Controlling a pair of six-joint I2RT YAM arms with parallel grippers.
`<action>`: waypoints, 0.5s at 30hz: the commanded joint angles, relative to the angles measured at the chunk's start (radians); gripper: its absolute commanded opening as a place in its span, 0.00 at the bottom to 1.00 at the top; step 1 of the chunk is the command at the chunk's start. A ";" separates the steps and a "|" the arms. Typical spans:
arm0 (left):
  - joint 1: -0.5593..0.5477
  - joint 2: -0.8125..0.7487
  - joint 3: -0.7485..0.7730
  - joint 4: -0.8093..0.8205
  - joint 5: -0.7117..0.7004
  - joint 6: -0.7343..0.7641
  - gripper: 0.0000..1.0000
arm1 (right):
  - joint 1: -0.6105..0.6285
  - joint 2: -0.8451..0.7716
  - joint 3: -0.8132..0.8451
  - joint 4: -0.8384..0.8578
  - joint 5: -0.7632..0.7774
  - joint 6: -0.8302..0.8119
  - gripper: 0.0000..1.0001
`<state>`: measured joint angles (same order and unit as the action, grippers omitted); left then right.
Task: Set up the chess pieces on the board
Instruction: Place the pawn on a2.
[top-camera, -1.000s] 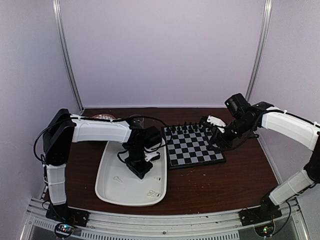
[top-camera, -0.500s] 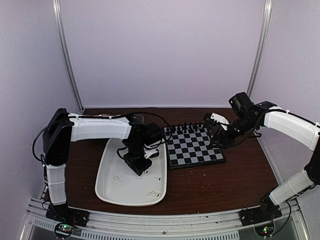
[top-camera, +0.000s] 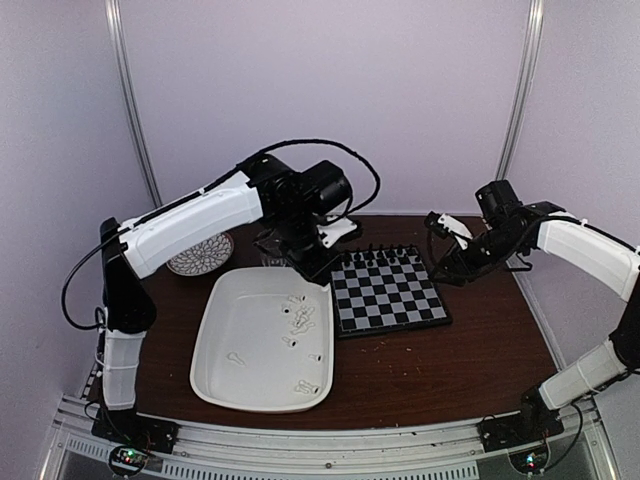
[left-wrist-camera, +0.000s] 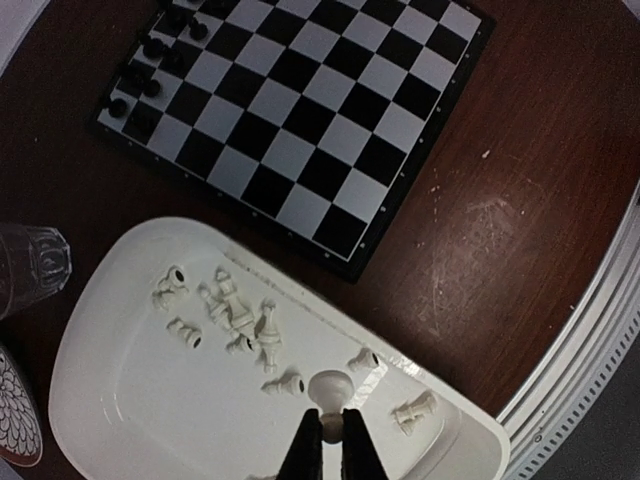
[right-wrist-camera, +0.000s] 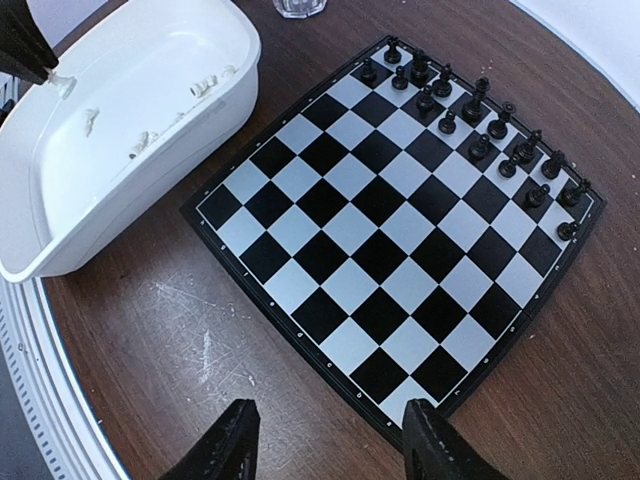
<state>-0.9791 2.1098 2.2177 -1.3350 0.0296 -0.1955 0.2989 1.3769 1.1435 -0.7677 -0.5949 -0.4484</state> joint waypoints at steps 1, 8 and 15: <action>-0.010 0.169 0.188 -0.096 0.000 0.069 0.00 | -0.012 -0.040 -0.017 0.027 -0.021 0.019 0.53; -0.008 0.306 0.296 -0.065 -0.007 0.092 0.00 | -0.014 -0.072 -0.065 0.055 -0.016 0.016 0.53; 0.005 0.368 0.308 0.020 0.019 0.075 0.00 | -0.014 -0.060 -0.067 0.064 -0.026 0.019 0.54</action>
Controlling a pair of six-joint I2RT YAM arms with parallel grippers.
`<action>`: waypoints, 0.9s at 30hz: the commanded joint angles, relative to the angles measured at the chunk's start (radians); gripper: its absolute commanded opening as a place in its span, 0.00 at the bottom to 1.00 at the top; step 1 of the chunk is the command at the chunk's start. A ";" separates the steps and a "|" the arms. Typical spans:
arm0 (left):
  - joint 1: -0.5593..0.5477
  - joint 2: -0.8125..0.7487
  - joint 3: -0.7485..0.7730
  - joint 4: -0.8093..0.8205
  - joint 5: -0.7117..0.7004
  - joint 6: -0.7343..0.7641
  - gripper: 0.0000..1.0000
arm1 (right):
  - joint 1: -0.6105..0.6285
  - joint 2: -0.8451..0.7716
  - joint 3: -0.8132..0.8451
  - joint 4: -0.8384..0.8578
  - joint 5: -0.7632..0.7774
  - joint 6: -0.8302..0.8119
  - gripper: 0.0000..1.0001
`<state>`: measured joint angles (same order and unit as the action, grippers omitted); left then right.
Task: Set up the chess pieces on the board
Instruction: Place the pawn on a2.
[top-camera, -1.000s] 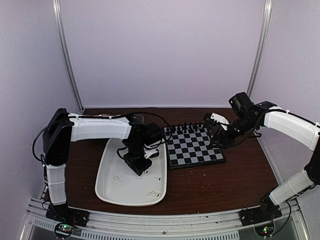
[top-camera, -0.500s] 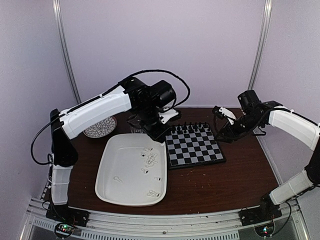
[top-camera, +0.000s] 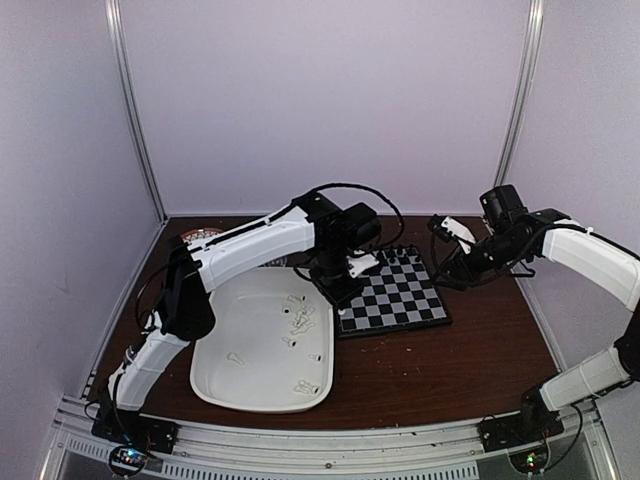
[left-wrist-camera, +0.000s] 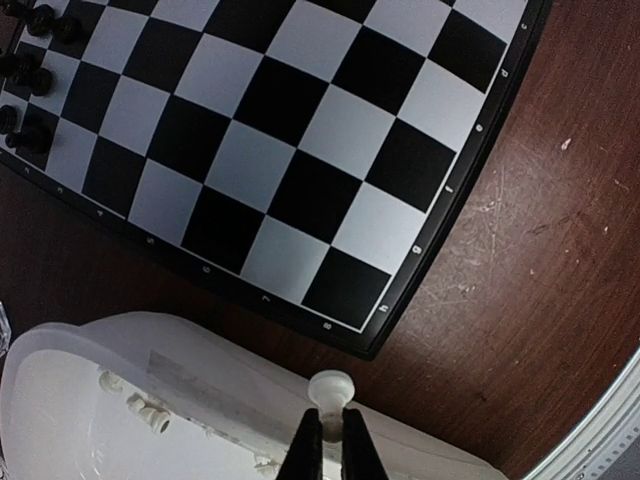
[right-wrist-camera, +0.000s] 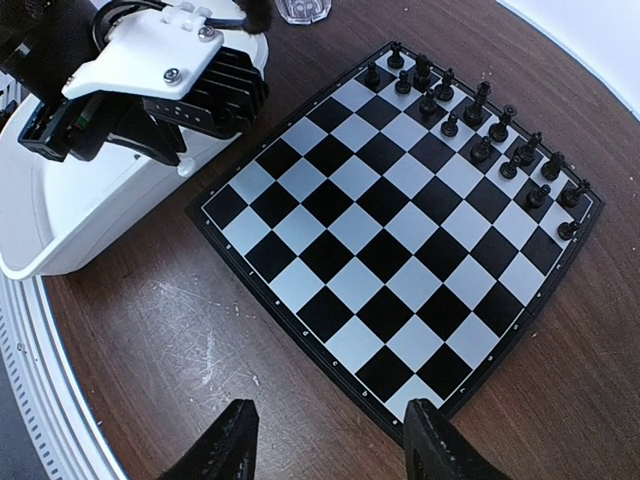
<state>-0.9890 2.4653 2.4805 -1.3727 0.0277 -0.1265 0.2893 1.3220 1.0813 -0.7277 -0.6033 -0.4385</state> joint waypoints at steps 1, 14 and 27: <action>0.019 0.023 0.048 0.067 0.028 0.004 0.00 | -0.005 -0.003 -0.003 0.022 -0.019 0.009 0.54; 0.063 0.112 0.070 0.127 0.123 -0.011 0.00 | -0.006 0.007 -0.005 0.022 -0.013 0.012 0.54; 0.075 0.152 0.061 0.121 0.110 -0.002 0.00 | -0.008 0.006 -0.007 0.022 -0.003 0.011 0.54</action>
<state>-0.9234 2.5828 2.5267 -1.2572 0.1375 -0.1291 0.2890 1.3262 1.0813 -0.7208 -0.6060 -0.4370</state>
